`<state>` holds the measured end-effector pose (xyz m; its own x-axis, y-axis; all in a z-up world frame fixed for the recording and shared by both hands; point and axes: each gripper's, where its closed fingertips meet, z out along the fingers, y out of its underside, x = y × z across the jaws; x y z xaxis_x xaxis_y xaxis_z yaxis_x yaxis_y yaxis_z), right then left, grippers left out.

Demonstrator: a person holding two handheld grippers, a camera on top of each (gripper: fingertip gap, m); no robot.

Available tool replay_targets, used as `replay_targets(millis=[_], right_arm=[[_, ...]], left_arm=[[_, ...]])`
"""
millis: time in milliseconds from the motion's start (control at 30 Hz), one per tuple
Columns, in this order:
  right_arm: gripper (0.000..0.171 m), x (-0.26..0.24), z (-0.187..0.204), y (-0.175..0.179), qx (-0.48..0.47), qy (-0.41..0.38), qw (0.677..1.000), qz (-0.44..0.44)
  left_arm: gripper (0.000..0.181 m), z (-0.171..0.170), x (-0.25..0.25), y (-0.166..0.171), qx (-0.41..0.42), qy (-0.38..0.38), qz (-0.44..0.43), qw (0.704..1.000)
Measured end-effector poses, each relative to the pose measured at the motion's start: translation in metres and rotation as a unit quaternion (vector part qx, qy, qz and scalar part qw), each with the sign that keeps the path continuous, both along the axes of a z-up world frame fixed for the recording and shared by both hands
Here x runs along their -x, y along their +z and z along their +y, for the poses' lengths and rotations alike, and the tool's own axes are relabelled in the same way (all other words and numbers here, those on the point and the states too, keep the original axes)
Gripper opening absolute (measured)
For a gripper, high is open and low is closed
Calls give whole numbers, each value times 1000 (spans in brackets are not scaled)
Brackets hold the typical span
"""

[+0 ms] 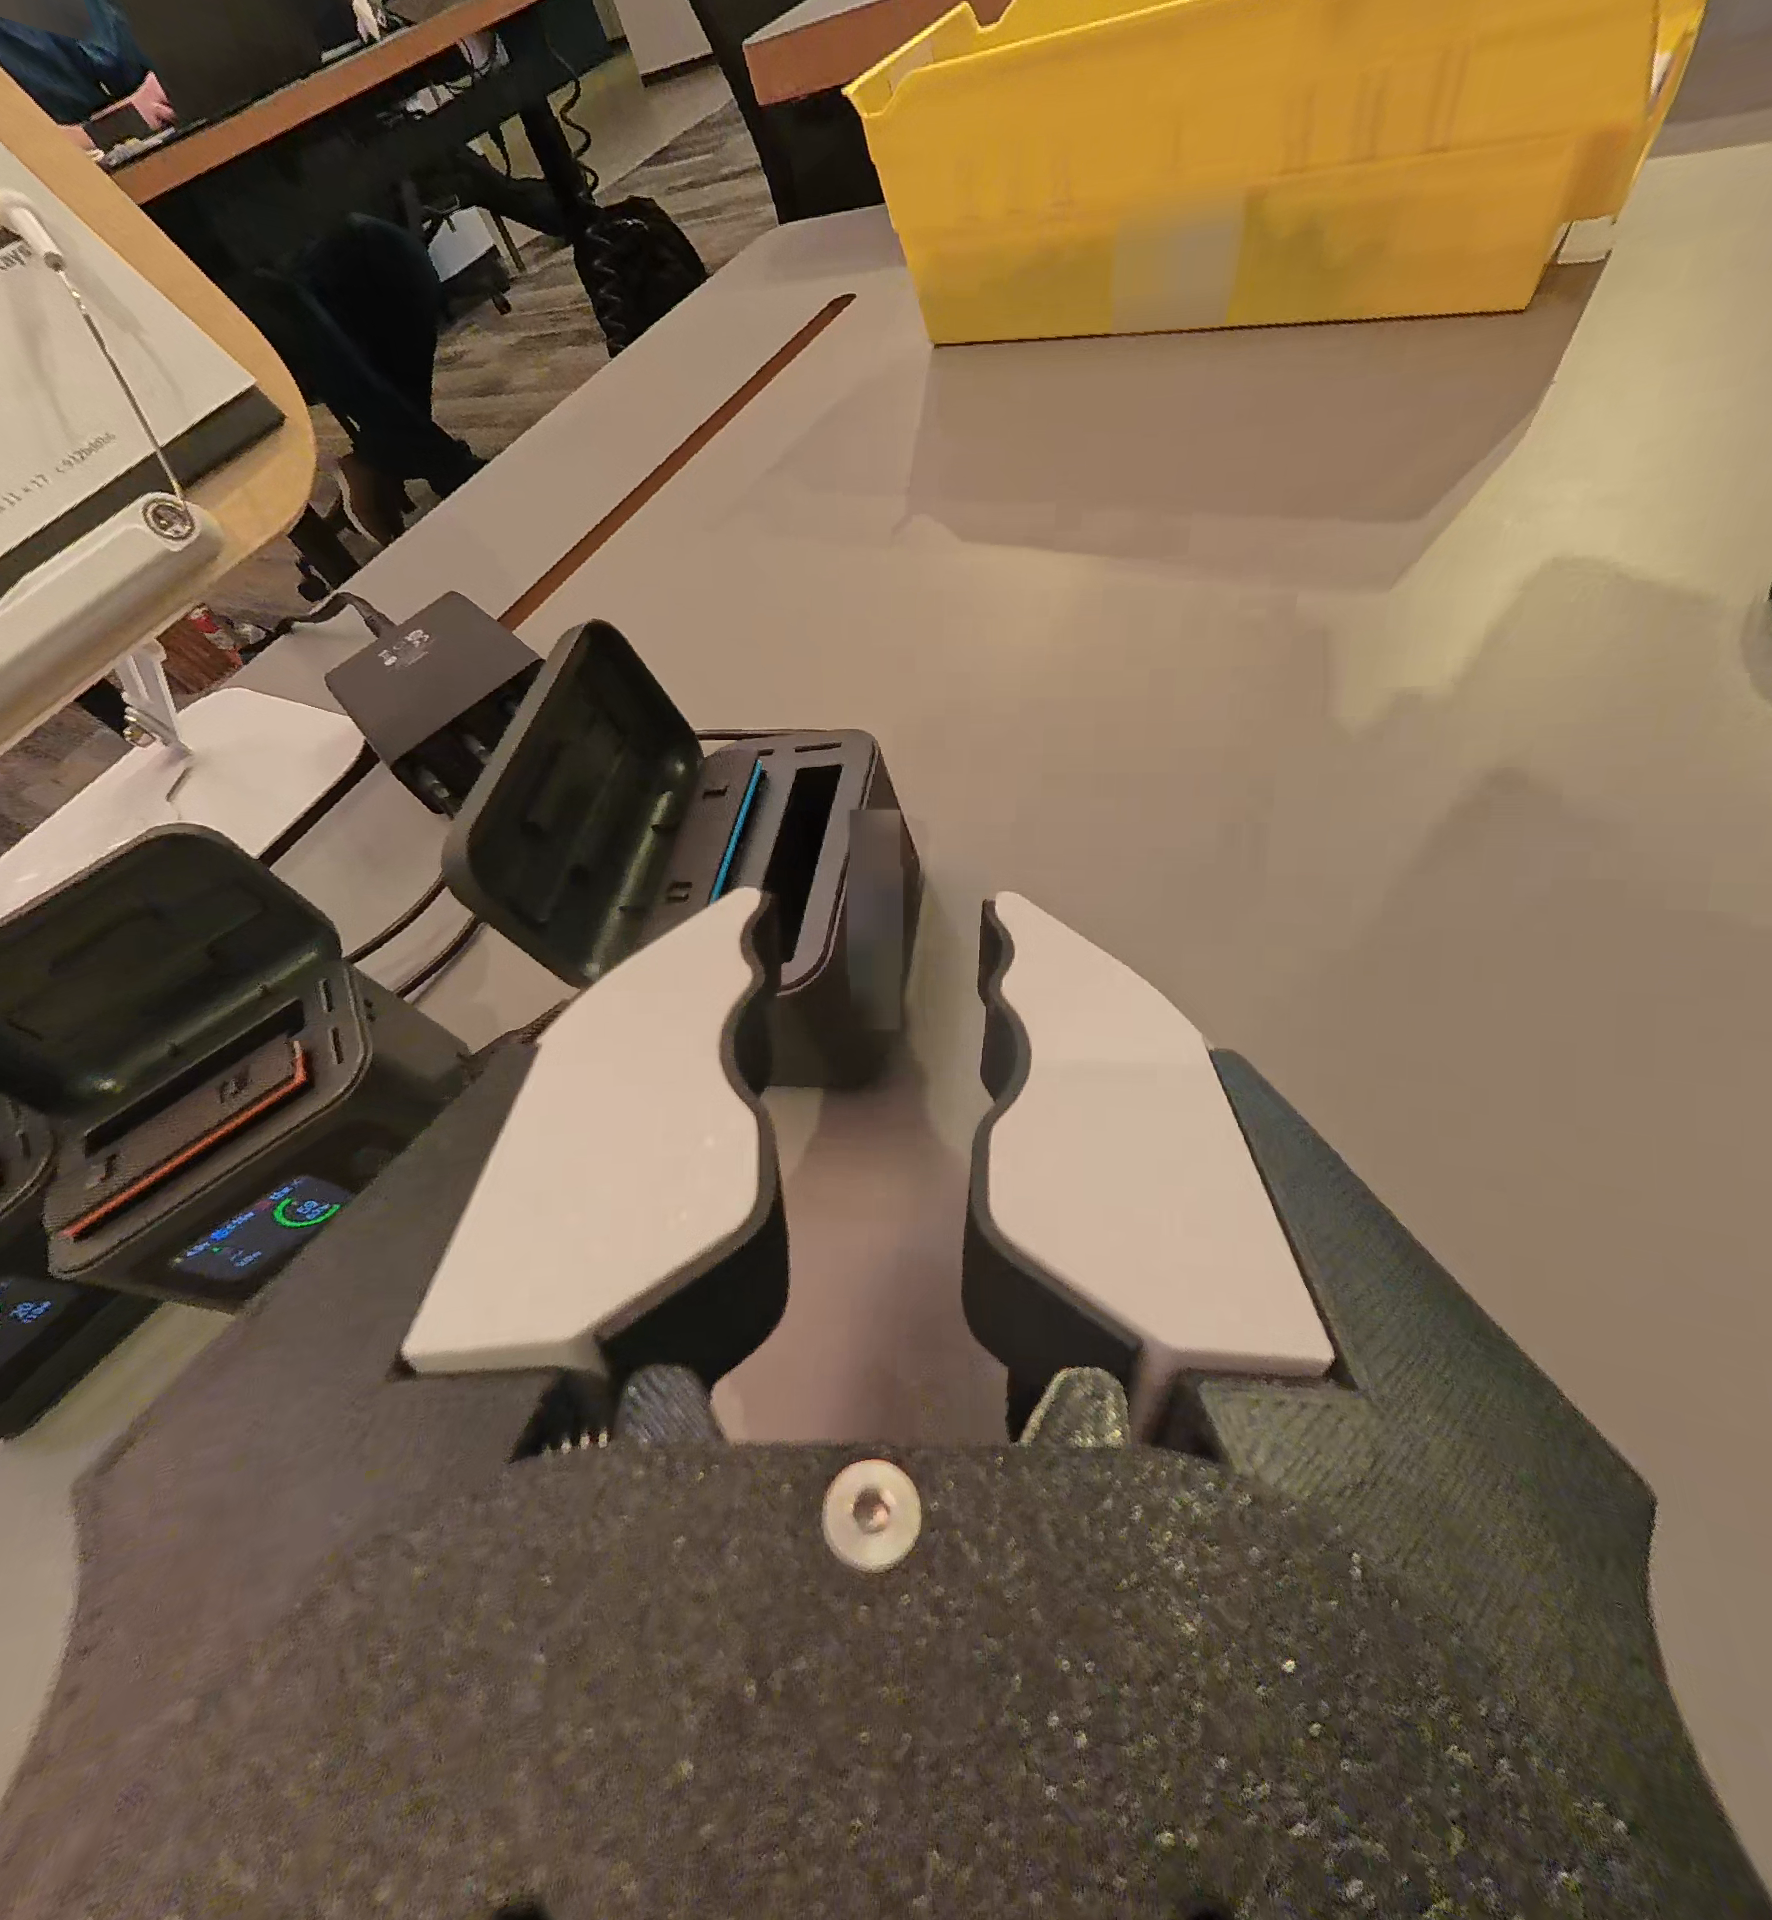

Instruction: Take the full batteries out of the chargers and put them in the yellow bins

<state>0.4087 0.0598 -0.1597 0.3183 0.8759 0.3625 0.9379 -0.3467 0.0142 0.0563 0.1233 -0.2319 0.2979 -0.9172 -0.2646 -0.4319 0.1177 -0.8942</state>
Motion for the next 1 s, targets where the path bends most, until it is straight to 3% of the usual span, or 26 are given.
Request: replay_targets(millis=[300,633,1000], right_arm=[[15,-31,-19,-25,26,-39,999,-2],[15,-39,-48,-61,124,-48,991,-21],[15,-38,-39,-93,130,-49,989,-42]], left_arm=[[34,0,-2,-7,8,-3,10,1000],[32,-1,-2,-12,10,-5,20,1000],[30,0,-2,-15,12,-4,26,1000]])
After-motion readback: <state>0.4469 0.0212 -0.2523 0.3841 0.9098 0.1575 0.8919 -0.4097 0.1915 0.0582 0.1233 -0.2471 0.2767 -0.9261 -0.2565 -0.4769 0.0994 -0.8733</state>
